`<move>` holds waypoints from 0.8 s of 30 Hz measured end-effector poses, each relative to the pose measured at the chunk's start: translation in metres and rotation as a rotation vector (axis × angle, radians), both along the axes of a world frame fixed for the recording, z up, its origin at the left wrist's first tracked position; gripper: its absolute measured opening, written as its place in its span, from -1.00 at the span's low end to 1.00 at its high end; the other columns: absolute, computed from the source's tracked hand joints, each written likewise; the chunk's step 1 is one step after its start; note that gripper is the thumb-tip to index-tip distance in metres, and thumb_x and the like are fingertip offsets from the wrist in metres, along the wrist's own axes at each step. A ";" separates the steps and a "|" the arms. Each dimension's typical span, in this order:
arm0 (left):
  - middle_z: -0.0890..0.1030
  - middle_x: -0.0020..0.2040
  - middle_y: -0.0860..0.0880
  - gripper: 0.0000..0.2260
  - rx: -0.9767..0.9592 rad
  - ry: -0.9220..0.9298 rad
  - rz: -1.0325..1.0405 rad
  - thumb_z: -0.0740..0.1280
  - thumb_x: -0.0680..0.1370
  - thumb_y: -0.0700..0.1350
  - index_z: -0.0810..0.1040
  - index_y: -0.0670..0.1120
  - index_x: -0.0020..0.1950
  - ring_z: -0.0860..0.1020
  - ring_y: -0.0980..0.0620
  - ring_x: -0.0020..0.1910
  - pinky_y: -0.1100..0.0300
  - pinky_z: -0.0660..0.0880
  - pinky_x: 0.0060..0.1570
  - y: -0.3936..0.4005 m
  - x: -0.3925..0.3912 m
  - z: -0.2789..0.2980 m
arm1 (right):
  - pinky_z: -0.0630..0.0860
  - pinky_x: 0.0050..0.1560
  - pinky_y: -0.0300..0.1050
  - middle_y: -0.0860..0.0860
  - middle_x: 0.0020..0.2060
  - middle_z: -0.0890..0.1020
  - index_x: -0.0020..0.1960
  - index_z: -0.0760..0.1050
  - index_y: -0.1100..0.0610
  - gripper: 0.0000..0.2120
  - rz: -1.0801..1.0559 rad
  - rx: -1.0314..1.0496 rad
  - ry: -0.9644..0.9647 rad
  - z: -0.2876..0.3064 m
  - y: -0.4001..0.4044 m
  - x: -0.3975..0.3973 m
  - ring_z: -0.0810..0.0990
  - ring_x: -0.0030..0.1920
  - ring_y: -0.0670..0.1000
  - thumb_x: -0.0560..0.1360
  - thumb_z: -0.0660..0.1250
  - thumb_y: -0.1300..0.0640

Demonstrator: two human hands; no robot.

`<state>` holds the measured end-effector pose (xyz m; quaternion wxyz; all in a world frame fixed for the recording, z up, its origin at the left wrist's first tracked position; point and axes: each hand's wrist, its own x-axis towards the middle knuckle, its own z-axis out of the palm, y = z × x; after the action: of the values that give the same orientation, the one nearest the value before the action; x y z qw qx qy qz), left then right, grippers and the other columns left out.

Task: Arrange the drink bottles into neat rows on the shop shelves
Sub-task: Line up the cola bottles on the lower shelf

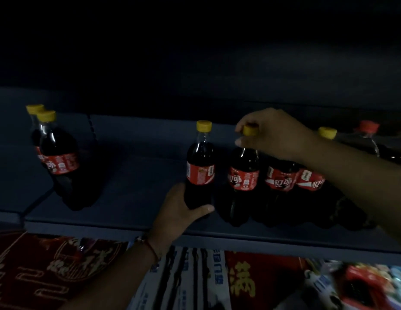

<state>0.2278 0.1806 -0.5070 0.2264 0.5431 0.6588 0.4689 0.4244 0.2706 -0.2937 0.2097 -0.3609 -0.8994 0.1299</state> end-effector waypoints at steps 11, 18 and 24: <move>0.40 0.25 0.37 -0.32 -0.039 -0.156 -0.147 0.52 0.42 0.12 0.20 0.28 0.40 0.41 0.46 0.19 0.49 0.41 0.10 0.003 0.024 0.023 | 0.50 0.01 -0.25 -0.13 0.06 0.60 0.24 0.54 -0.03 -0.61 0.129 -0.060 -0.109 0.013 0.012 0.018 0.57 -0.01 -0.15 0.43 0.48 0.15; 0.60 0.12 0.23 -0.51 -0.017 -0.210 -0.094 0.57 0.40 -0.10 0.47 0.15 0.25 0.57 0.37 0.07 0.52 0.46 -0.04 0.006 0.019 0.017 | 0.33 -0.21 -0.45 -0.18 -0.07 0.54 0.28 0.54 0.00 -0.58 0.113 0.082 -0.237 0.019 0.016 0.020 0.45 -0.19 -0.32 0.44 0.49 0.07; 0.65 0.11 0.22 -0.57 -0.026 -0.227 -0.096 0.53 0.44 -0.17 0.54 0.09 0.25 0.60 0.31 0.09 0.49 0.47 0.00 0.006 0.025 0.012 | 0.32 -0.18 -0.48 -0.18 -0.03 0.51 0.29 0.55 0.02 -0.56 0.109 0.123 -0.253 0.021 0.018 0.022 0.49 -0.07 -0.21 0.43 0.49 0.04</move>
<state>0.2527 0.1863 -0.4949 0.3287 0.5145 0.6080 0.5075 0.4461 0.2891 -0.2725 0.1091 -0.3112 -0.9432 0.0393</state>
